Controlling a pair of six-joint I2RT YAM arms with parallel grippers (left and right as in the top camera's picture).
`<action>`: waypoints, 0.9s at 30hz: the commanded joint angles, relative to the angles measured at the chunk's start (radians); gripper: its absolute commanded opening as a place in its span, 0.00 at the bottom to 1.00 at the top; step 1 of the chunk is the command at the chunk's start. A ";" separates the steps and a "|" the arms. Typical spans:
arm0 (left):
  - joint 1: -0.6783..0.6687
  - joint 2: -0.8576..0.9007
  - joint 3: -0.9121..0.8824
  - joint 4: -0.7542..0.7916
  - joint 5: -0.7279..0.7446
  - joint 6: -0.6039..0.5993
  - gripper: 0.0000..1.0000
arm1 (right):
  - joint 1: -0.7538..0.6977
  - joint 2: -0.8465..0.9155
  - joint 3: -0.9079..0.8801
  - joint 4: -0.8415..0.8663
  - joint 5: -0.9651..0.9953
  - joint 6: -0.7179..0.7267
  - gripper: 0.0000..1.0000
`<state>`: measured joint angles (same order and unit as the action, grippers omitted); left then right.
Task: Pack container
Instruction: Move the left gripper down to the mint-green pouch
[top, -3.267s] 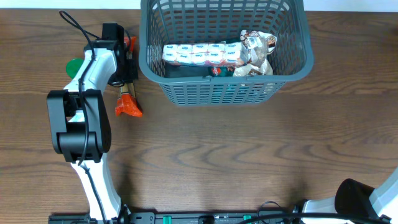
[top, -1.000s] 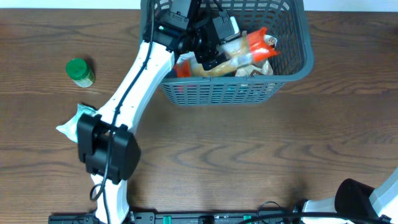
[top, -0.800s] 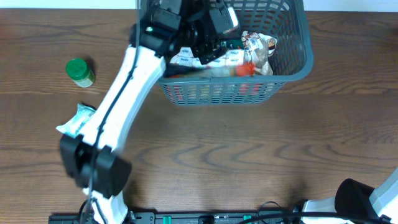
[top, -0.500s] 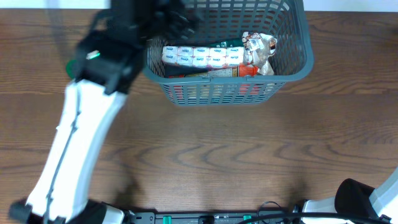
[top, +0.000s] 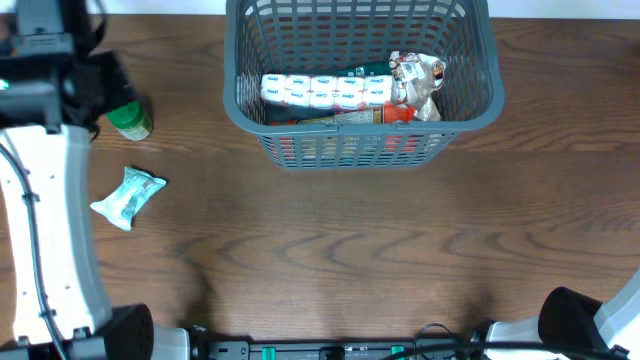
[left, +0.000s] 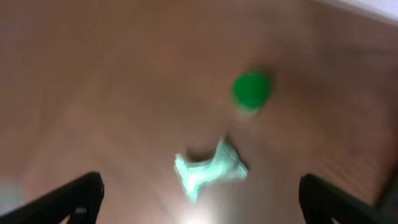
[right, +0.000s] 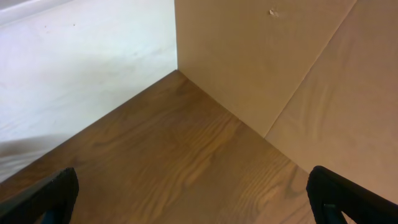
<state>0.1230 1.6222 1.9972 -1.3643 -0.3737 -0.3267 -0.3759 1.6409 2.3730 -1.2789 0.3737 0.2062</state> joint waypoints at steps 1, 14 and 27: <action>0.064 0.033 -0.025 -0.067 0.005 -0.342 0.99 | -0.002 -0.001 -0.001 0.000 0.007 0.018 0.99; 0.109 0.138 -0.320 -0.077 0.199 -0.902 0.98 | -0.002 -0.001 -0.001 0.000 0.007 0.018 0.99; 0.109 0.138 -0.643 0.154 0.203 -1.320 0.98 | -0.002 -0.001 -0.001 0.000 0.007 0.018 0.99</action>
<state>0.2287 1.7607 1.3945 -1.2373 -0.1661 -1.4956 -0.3759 1.6409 2.3730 -1.2789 0.3737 0.2062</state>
